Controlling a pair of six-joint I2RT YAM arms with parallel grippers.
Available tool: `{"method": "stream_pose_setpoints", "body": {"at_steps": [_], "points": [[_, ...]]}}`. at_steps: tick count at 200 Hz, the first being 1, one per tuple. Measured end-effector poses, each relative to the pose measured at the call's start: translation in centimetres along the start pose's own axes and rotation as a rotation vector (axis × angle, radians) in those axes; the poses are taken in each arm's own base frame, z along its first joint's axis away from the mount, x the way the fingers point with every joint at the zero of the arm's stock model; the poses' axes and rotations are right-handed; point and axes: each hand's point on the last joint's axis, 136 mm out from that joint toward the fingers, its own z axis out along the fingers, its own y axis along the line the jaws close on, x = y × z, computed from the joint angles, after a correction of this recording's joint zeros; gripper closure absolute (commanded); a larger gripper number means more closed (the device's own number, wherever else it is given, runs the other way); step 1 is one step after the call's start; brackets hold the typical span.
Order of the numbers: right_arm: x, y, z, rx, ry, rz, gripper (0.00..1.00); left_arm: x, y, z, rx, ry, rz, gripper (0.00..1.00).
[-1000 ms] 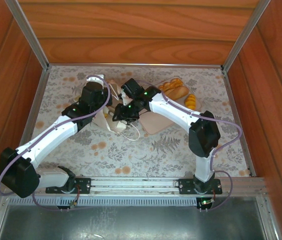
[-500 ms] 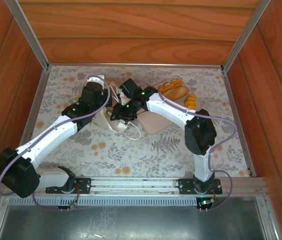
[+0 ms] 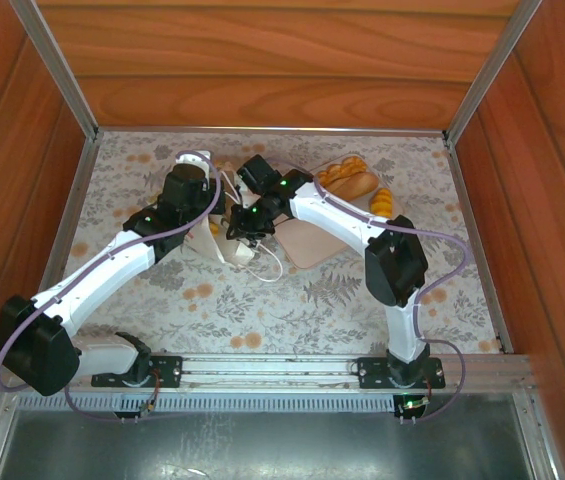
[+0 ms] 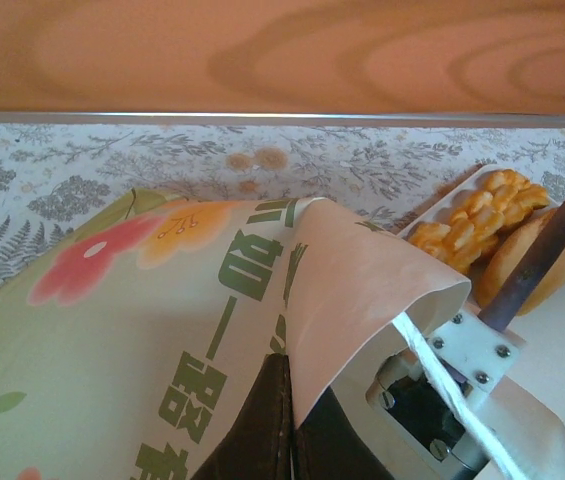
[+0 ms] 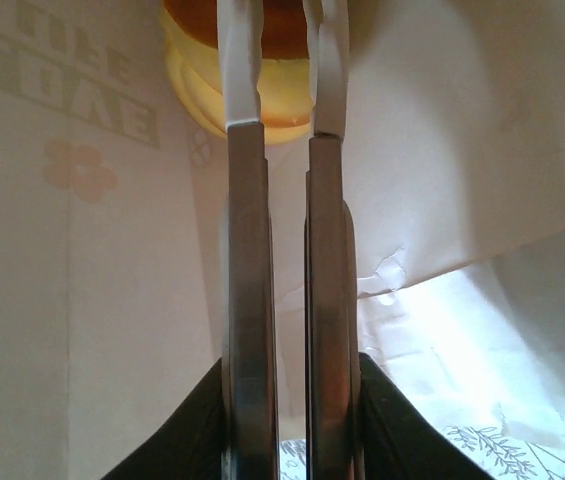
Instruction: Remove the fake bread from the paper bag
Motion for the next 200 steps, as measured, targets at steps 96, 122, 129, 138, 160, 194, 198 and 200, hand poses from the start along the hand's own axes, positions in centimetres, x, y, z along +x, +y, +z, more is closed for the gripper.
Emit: {"method": "stream_pose_setpoints", "body": {"at_steps": [96,122,129,138,160,194,198,200], "points": [[2.2,1.4,-5.4,0.001,-0.06,-0.063,0.9,-0.5,0.2,-0.4,-0.007,-0.017,0.089,1.0],[3.1,2.0,-6.9,-0.009,-0.071,-0.076,0.9,-0.5,0.1,-0.4,-0.007,-0.018,0.092,1.0],[3.3,2.1,-7.2,-0.011,-0.072,-0.078,0.9,-0.5,0.1,-0.4,-0.007,-0.017,0.092,1.0],[3.5,2.2,-7.6,-0.014,-0.076,-0.08,0.9,-0.5,0.2,-0.4,-0.008,-0.018,0.092,1.0],[4.3,2.6,-8.6,-0.021,-0.081,-0.089,0.91,-0.6,0.2,-0.4,-0.012,-0.023,0.09,1.0],[5.9,2.6,-10.6,-0.022,-0.08,-0.088,0.92,-0.7,0.3,-0.1,-0.016,-0.029,0.084,1.0],[6.2,2.5,-10.8,-0.021,-0.08,-0.087,0.92,-0.7,0.3,-0.1,-0.017,-0.029,0.083,1.0],[6.3,2.6,-10.9,-0.022,-0.079,-0.087,0.92,-0.7,0.3,-0.1,-0.018,-0.029,0.082,1.0]]}}
